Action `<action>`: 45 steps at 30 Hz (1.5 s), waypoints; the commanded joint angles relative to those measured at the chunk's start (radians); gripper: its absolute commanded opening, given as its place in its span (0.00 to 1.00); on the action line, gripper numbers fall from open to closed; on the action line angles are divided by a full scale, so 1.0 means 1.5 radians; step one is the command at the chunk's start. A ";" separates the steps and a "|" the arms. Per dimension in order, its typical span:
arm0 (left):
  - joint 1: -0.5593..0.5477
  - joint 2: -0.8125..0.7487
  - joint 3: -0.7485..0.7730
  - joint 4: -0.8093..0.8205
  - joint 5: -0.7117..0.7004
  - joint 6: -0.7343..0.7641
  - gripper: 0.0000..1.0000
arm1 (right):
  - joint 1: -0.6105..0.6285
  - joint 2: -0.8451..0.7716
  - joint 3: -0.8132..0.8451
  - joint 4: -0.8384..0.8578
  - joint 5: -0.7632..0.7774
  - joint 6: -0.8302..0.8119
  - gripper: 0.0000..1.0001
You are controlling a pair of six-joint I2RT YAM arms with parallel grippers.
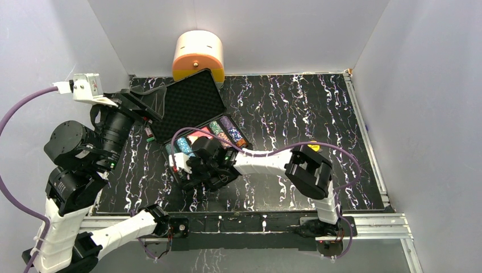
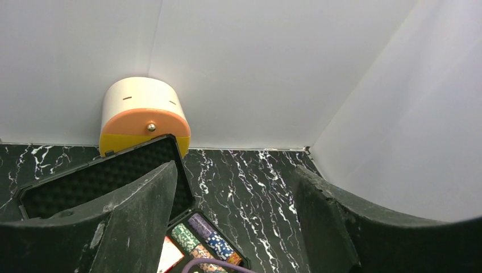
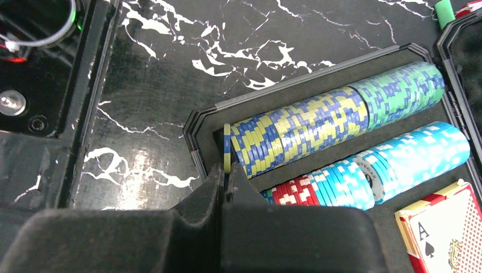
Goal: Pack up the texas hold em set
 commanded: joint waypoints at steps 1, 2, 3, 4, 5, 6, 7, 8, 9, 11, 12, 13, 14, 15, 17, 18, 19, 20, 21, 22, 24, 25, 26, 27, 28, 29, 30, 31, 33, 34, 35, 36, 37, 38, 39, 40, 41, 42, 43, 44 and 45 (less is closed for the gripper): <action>-0.001 0.005 0.013 0.002 -0.015 0.015 0.73 | 0.000 0.014 0.038 -0.001 0.025 -0.046 0.00; -0.002 0.005 0.011 0.000 -0.017 0.016 0.73 | 0.000 0.016 0.039 -0.003 0.028 -0.052 0.00; -0.001 0.005 0.010 -0.003 -0.018 0.016 0.73 | 0.000 0.020 0.041 -0.007 0.029 -0.058 0.00; -0.001 0.005 0.010 -0.007 -0.020 0.017 0.73 | 0.000 0.022 0.042 -0.012 0.027 -0.067 0.00; -0.001 0.004 0.010 -0.008 -0.022 0.017 0.73 | 0.001 0.022 0.040 -0.015 0.030 -0.079 0.00; -0.001 0.003 0.010 -0.009 -0.024 0.017 0.73 | 0.003 0.022 0.039 -0.014 0.040 -0.087 0.00; -0.001 0.002 0.008 -0.009 -0.026 0.017 0.73 | 0.005 0.023 0.039 -0.012 0.049 -0.093 0.00; -0.001 0.001 0.007 -0.009 -0.027 0.017 0.73 | 0.005 0.024 0.039 -0.010 0.058 -0.098 0.02; -0.001 0.000 0.006 -0.009 -0.030 0.017 0.73 | 0.006 0.025 0.040 -0.009 0.064 -0.100 0.04; -0.001 0.001 0.005 -0.009 -0.033 0.019 0.73 | 0.007 0.030 0.047 -0.009 0.078 -0.098 0.09; -0.001 0.001 0.004 -0.009 -0.034 0.021 0.73 | 0.007 0.034 0.056 -0.013 0.087 -0.095 0.12; -0.001 0.003 0.004 -0.010 -0.034 0.023 0.73 | 0.007 0.038 0.063 -0.018 0.099 -0.091 0.16; -0.001 0.004 0.005 -0.012 -0.033 0.025 0.73 | 0.007 0.041 0.070 -0.027 0.107 -0.089 0.20; -0.001 0.005 0.006 -0.013 -0.034 0.028 0.73 | 0.007 0.044 0.075 -0.033 0.114 -0.085 0.24; -0.001 0.006 0.008 -0.016 -0.037 0.030 0.73 | 0.007 0.043 0.076 -0.032 0.121 -0.078 0.31; -0.001 0.007 0.009 -0.016 -0.039 0.032 0.74 | 0.007 0.042 0.075 -0.031 0.121 -0.073 0.35; -0.001 0.007 0.009 -0.016 -0.041 0.033 0.73 | 0.007 0.040 0.075 -0.031 0.120 -0.067 0.38; -0.001 0.007 0.009 -0.016 -0.043 0.034 0.74 | 0.007 0.039 0.077 -0.030 0.118 -0.061 0.40; -0.001 0.008 0.009 -0.016 -0.044 0.037 0.74 | 0.007 0.036 0.078 -0.029 0.114 -0.053 0.43; -0.001 0.008 0.010 -0.017 -0.044 0.039 0.74 | 0.007 0.034 0.080 -0.031 0.110 -0.045 0.44; -0.001 0.009 0.012 -0.018 -0.045 0.041 0.74 | 0.007 0.023 0.082 -0.029 0.095 -0.026 0.46; -0.001 0.010 0.013 -0.018 -0.045 0.042 0.74 | 0.007 0.016 0.082 -0.029 0.087 -0.014 0.46; -0.001 0.010 0.014 -0.019 -0.045 0.043 0.74 | 0.007 0.009 0.082 -0.032 0.080 -0.007 0.46; -0.001 0.010 0.014 -0.020 -0.045 0.043 0.74 | 0.007 0.002 0.081 -0.036 0.074 0.001 0.46; -0.001 0.010 0.014 -0.020 -0.045 0.043 0.74 | 0.007 -0.007 0.079 -0.036 0.068 0.008 0.45; -0.002 0.010 0.014 -0.020 -0.046 0.044 0.74 | 0.007 -0.016 0.075 -0.036 0.064 0.015 0.45; -0.002 0.010 0.013 -0.020 -0.046 0.044 0.74 | 0.006 -0.026 0.068 -0.033 0.063 0.023 0.44; -0.001 0.010 0.012 -0.020 -0.047 0.044 0.74 | 0.005 -0.037 0.057 -0.027 0.061 0.032 0.43; -0.001 0.011 0.010 -0.020 -0.049 0.044 0.74 | -0.001 -0.060 0.038 -0.009 0.057 0.052 0.43; -0.001 0.013 0.009 -0.020 -0.050 0.044 0.74 | -0.004 -0.070 0.029 0.002 0.058 0.066 0.43; -0.001 0.014 0.008 -0.020 -0.050 0.044 0.74 | -0.008 -0.080 0.020 0.015 0.060 0.080 0.44; -0.001 0.015 0.008 -0.021 -0.050 0.043 0.74 | -0.013 -0.090 0.010 0.029 0.060 0.098 0.45; -0.001 0.016 0.008 -0.021 -0.050 0.043 0.74 | -0.018 -0.098 0.000 0.046 0.059 0.114 0.46; -0.001 0.017 0.008 -0.021 -0.050 0.042 0.74 | -0.023 -0.105 -0.010 0.062 0.060 0.128 0.47; -0.001 0.018 0.009 -0.022 -0.050 0.042 0.74 | -0.028 -0.113 -0.018 0.074 0.060 0.141 0.47; -0.001 0.019 0.009 -0.023 -0.051 0.041 0.74 | -0.032 -0.120 -0.026 0.083 0.059 0.152 0.48; -0.002 0.021 0.009 -0.025 -0.053 0.041 0.74 | -0.036 -0.127 -0.034 0.089 0.060 0.165 0.49; -0.001 0.022 0.009 -0.028 -0.056 0.042 0.74 | -0.039 -0.138 -0.043 0.096 0.063 0.177 0.50; -0.001 0.023 0.008 -0.031 -0.061 0.042 0.75 | -0.044 -0.150 -0.056 0.105 0.069 0.194 0.51; -0.001 0.025 0.006 -0.035 -0.066 0.042 0.75 | -0.048 -0.157 -0.071 0.117 0.080 0.217 0.52; -0.001 0.026 0.001 -0.038 -0.072 0.042 0.75 | -0.052 -0.186 -0.090 0.129 0.097 0.236 0.53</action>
